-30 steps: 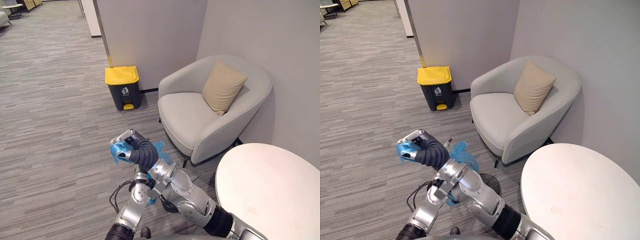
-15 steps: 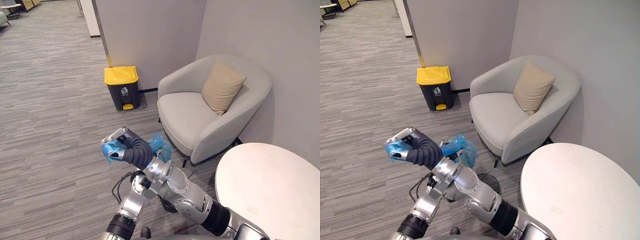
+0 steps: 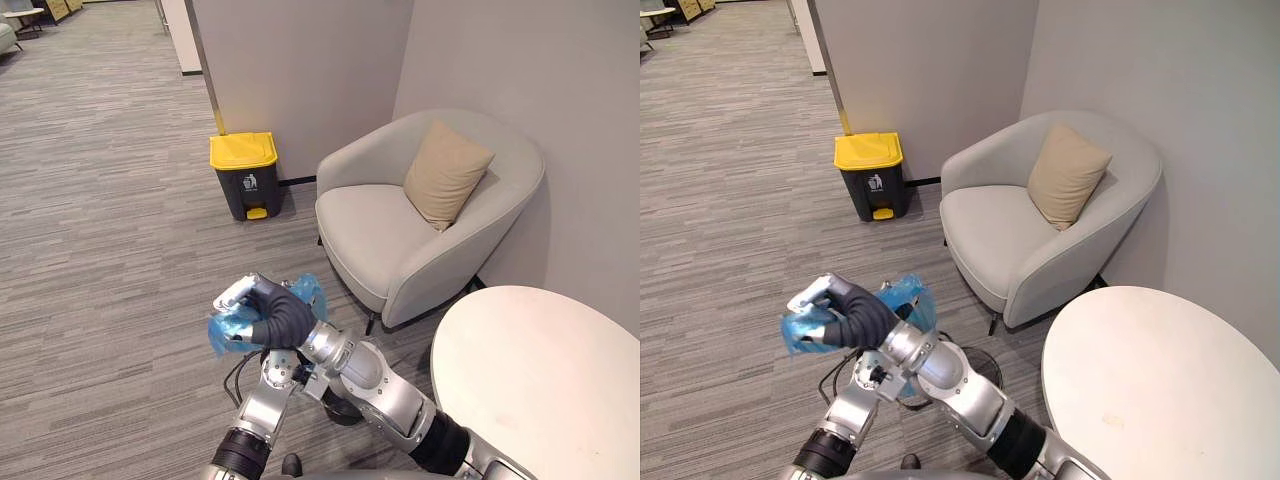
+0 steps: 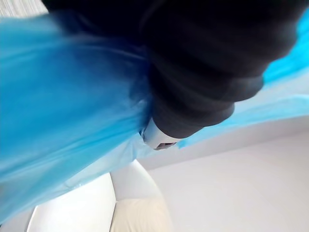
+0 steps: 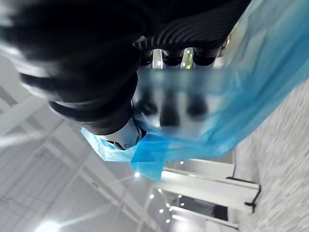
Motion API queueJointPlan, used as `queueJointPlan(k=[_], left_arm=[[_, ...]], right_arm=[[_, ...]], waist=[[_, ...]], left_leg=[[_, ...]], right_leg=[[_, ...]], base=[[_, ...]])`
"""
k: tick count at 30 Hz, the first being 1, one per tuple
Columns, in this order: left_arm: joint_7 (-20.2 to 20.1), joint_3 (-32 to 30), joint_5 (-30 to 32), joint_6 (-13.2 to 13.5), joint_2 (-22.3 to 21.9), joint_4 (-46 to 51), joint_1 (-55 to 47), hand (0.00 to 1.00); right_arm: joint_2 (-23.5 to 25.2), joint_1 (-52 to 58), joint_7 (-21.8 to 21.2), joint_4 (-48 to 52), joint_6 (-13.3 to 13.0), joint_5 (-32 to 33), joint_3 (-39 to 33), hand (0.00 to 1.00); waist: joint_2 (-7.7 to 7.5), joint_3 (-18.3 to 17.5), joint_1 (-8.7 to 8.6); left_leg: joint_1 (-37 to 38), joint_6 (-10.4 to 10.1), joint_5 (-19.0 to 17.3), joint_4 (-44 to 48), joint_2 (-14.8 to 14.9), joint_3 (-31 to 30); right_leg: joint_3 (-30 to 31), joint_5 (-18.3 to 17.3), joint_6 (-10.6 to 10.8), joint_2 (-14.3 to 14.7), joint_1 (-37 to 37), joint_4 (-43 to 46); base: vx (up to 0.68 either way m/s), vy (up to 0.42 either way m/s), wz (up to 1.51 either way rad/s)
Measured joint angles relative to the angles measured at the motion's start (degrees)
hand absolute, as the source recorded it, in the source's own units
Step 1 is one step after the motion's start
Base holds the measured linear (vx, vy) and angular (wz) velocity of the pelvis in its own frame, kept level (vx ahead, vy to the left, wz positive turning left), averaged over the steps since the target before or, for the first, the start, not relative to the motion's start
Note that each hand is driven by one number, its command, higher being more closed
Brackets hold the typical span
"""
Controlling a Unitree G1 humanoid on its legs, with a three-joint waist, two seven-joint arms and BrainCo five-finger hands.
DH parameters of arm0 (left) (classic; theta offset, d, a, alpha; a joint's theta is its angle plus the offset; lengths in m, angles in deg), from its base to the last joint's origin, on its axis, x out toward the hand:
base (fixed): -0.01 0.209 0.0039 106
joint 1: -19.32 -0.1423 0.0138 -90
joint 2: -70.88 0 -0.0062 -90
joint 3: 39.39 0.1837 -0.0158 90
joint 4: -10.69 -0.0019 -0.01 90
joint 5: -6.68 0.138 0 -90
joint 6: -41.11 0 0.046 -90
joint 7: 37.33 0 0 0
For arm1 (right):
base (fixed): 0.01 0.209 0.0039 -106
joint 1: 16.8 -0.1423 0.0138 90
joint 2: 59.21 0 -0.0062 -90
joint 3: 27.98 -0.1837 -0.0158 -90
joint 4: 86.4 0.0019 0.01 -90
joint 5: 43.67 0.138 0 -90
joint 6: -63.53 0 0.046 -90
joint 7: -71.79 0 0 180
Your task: Gather rubbish on tea table into small bin, then transfer packed bag to large trash can.
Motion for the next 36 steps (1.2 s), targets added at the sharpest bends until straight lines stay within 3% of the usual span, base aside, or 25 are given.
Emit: queueJointPlan(k=[11, 17, 20, 29, 36], left_arm=[[-1.78, -0.96, -1.48, 1.76, 1.59, -0.44, -2.30, 1.00], [-2.69, -2.23, -2.91, 1.76, 2.64, -2.57, -3.92, 1.00], [-3.14, -2.66, -3.41, 1.79, 2.84, -2.57, -4.67, 1.00], [-3.69, -8.96, -5.56, 1.83, 2.97, -2.75, -8.38, 1.00], [-4.70, -14.22, -6.32, 1.94, 3.07, -5.94, -11.27, 1.00]], right_arm=[[-9.68, 7.37, 3.34, -1.83, -2.03, -22.29, -7.78, 0.00], [-14.60, 10.30, 5.90, -1.63, -2.14, -29.81, -12.02, 0.00], [-15.17, 10.54, 6.28, -1.46, -2.24, -31.12, -12.75, 0.00], [-12.42, 15.84, 9.46, 1.01, -2.36, -30.93, -24.88, 0.00], [-7.99, 20.80, 9.59, -4.60, -2.33, -23.15, -34.93, 0.00]], waist=[[0.09, 0.06, -1.01], [0.31, 0.21, -1.49], [0.51, 0.34, -1.47], [0.76, 0.77, -1.52], [0.70, 0.99, -1.80]], left_leg=[[-1.08, -0.01, 0.00, 0.00, 0.71, 0.11], [-1.27, -0.04, -0.03, -0.01, 0.99, 0.24], [-1.27, -0.06, -0.05, -0.01, 1.04, 0.25], [-2.19, -0.06, -0.05, 0.00, 0.96, 0.24], [-2.00, -0.07, -0.06, -0.01, 0.67, 0.21]], right_leg=[[0.38, 0.11, -0.08, 0.29, -0.92, -0.02], [0.83, 0.15, -0.15, 0.60, -1.02, -0.09], [0.90, 0.14, -0.16, 0.63, -1.05, -0.09], [0.93, 0.15, -0.15, 0.58, -1.97, -0.09], [0.92, 0.14, -0.16, 0.64, -1.82, -0.07]], base=[[0.00, 0.000, -0.01], [0.02, -0.003, -0.03], [0.00, 0.000, 0.00], [0.02, 0.003, 0.00], [0.01, 0.003, 0.00]])
